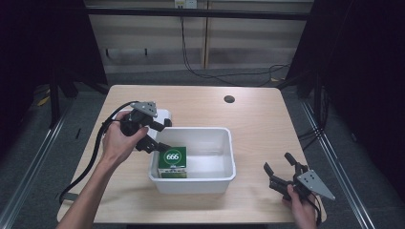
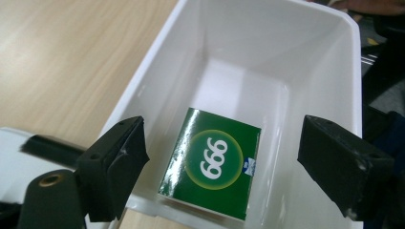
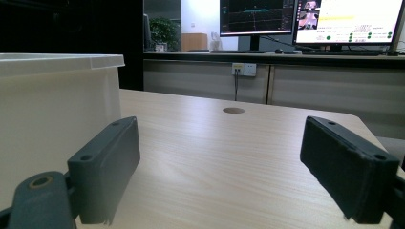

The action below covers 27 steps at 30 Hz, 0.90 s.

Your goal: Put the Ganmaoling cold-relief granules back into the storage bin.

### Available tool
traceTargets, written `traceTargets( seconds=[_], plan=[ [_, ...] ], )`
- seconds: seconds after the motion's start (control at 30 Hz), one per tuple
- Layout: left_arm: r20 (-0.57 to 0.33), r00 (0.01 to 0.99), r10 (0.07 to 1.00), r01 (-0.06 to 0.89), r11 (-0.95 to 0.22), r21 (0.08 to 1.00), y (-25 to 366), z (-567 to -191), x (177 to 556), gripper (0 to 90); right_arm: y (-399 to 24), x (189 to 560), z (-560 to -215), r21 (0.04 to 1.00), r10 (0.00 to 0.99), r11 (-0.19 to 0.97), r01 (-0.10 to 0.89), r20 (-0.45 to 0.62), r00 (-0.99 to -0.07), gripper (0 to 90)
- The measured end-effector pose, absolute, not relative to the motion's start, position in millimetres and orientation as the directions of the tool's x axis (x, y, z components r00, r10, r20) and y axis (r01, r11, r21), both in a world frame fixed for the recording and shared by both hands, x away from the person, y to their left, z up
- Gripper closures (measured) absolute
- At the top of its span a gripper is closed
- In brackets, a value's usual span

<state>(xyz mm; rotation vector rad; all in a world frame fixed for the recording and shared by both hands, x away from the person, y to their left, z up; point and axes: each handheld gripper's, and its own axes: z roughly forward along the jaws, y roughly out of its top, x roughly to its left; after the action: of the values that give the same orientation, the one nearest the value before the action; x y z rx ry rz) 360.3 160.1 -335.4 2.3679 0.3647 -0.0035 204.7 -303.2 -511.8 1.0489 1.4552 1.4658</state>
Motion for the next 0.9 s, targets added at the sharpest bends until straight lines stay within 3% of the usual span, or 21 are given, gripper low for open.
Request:
traceTargets(
  seconds=[0.37, 0.6, 0.9],
  plan=[
    [-0.184, 0.906, 0.38, 0.375, -0.525, 0.764, 206.4, -339.8, 347.4, 17.8, -303.3, 204.6, -511.7, 1.0, 0.943, -0.015, 0.014, 0.019, -0.332, 12.7],
    [-0.148, 0.881, 0.449, 0.382, -0.49, 0.784, 231.9, -342.5, 333.1, 17.8, -303.1, 204.6, -511.7, 1.0, 0.944, -0.015, 0.013, 0.019, -0.33, 12.7],
    [-0.17, 0.798, 0.579, 0.466, -0.412, 0.783, 253.8, -367.7, 315.8, 21.5, -303.2, 204.6, -511.7, 1.0, 0.944, -0.015, 0.013, 0.019, -0.33, 12.7]
  ],
)
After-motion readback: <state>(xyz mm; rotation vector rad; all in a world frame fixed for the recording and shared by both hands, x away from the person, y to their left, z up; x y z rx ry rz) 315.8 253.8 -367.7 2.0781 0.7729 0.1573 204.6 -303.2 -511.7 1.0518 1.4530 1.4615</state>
